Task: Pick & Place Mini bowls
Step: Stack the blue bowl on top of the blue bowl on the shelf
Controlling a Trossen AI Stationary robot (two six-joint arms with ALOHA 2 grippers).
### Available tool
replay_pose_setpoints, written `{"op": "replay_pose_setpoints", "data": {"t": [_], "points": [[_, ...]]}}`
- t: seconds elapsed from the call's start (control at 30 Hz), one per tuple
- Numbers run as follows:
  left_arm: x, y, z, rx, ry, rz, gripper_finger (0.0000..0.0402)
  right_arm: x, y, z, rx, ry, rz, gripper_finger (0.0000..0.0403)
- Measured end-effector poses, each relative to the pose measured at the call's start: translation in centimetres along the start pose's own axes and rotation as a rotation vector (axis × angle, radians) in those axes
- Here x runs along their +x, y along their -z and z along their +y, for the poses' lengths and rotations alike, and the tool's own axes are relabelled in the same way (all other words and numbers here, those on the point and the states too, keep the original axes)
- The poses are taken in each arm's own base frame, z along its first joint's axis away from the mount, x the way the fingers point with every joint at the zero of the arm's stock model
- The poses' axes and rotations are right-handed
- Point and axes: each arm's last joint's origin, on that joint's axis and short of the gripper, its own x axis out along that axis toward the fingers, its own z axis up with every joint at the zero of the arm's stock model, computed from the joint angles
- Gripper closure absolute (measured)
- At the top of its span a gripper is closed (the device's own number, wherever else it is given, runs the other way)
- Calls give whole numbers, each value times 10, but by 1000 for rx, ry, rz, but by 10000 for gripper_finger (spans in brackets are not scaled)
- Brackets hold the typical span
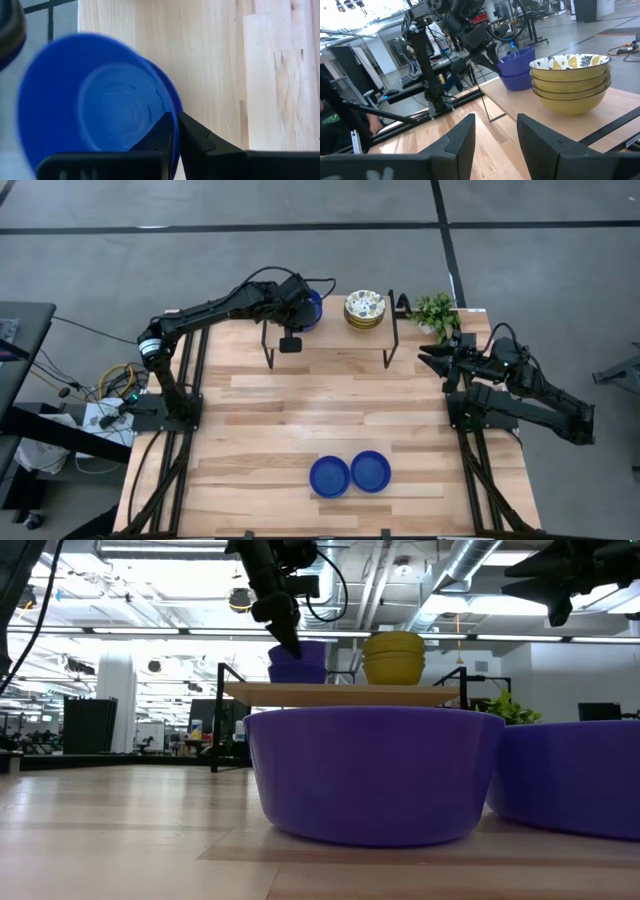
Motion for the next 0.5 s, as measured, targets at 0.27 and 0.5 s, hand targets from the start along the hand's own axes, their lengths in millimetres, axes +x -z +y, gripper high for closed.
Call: {"op": "replay_pose_setpoints", "data": {"t": [0.27, 0.5], "points": [[0, 0, 1, -1, -27, 10, 353, 0, 0, 0, 0, 0, 0, 267], [0, -1, 2, -19, -38, -2, 303, 0, 0, 0, 0, 0, 0, 268]]}}
